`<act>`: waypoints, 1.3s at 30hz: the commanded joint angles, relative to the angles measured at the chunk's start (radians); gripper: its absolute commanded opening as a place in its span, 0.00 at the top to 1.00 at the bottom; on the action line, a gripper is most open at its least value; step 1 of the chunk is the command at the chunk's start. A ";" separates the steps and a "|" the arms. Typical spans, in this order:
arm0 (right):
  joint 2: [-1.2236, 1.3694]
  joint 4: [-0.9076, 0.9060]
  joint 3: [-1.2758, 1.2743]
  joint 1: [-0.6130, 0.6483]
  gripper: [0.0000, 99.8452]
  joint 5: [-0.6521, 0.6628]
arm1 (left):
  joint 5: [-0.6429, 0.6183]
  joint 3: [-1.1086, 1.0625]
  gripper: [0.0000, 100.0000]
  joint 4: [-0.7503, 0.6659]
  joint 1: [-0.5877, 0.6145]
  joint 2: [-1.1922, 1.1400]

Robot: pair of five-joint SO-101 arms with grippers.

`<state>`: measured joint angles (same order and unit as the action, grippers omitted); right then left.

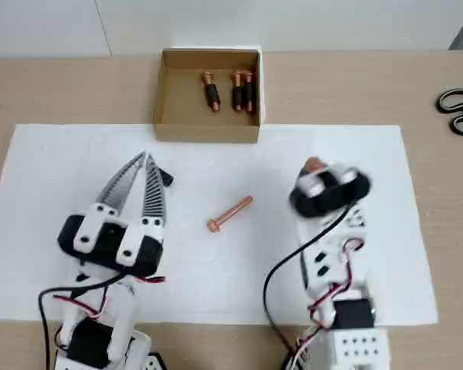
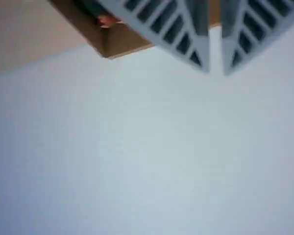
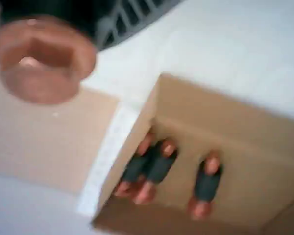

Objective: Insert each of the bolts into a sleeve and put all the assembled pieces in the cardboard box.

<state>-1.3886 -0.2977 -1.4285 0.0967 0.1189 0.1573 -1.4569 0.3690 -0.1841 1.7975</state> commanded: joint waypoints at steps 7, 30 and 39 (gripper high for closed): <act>0.809 0.068 0.755 0.091 1.00 -0.150 | -0.005 -0.016 0.99 -0.026 0.104 0.015; 2.250 0.358 2.001 0.202 1.00 -0.052 | -0.002 -0.018 0.99 -0.021 0.129 0.014; 2.430 0.219 2.223 0.246 0.99 -0.052 | -0.002 -0.039 0.99 -0.021 0.130 0.014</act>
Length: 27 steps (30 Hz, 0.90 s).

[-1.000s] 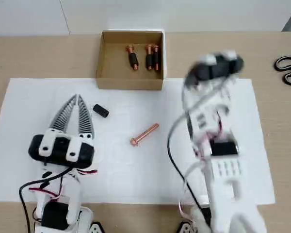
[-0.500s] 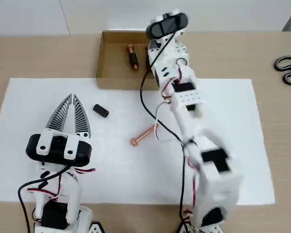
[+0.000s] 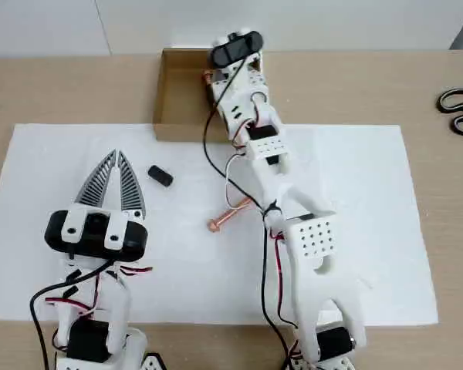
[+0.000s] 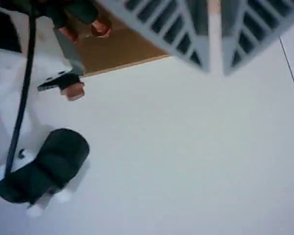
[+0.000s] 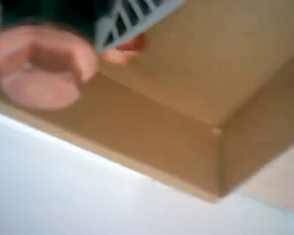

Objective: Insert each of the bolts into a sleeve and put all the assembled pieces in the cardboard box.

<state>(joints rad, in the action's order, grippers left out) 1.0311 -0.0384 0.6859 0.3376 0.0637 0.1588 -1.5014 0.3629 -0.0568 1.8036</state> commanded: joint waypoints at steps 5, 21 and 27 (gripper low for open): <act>0.084 -0.203 0.201 -0.004 0.89 0.003 | -0.003 0.005 0.99 -0.015 0.003 0.008; -0.030 -0.529 0.299 -0.005 0.79 0.003 | -0.002 -0.030 0.99 0.035 0.046 0.008; -0.231 -0.862 0.371 0.042 0.79 0.003 | -0.005 -0.045 0.99 0.034 0.158 0.008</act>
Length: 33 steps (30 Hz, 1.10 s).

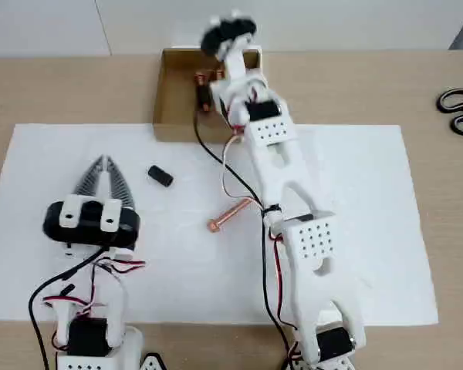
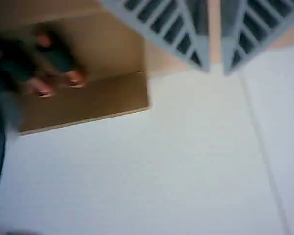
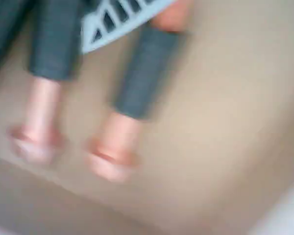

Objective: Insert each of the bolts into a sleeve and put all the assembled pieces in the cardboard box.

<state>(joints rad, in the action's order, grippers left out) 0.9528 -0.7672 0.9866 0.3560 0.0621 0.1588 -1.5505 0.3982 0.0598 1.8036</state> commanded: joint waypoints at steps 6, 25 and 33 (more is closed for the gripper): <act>-0.358 -0.638 0.095 0.088 0.79 0.005 | -0.006 0.005 0.99 0.005 0.060 0.008; -0.360 -0.900 0.149 0.243 0.79 0.014 | -0.008 -0.024 0.99 0.006 0.563 0.008; -0.183 -0.839 0.138 0.358 0.79 0.186 | -0.008 -0.082 0.99 0.006 0.624 0.008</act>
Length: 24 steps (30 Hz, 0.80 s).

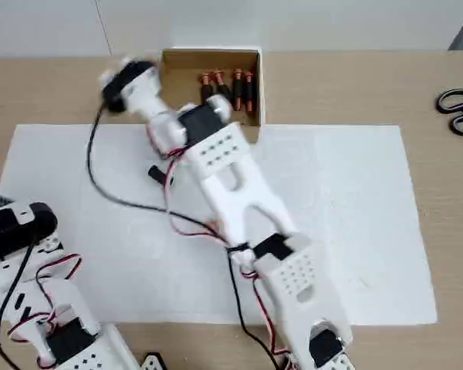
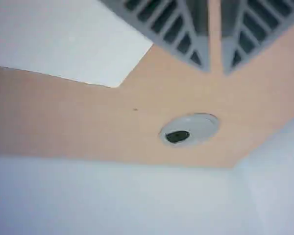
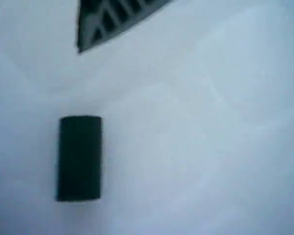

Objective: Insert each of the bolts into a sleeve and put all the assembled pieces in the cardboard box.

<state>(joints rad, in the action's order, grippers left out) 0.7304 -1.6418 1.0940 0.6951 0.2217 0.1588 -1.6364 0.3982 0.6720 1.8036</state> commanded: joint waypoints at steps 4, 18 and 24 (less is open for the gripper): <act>0.142 0.079 0.031 0.030 0.79 0.026 | -0.008 0.004 0.99 0.006 0.012 0.008; 0.239 0.225 0.028 0.068 0.79 0.028 | -0.008 0.004 0.99 0.006 0.012 0.008; 0.312 0.234 0.031 0.068 0.79 0.028 | -0.008 0.004 0.99 0.006 0.012 0.008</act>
<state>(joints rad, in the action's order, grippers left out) 1.0388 -1.4208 1.0940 0.7610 0.2386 0.1588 -1.6379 0.4028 0.6828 1.8036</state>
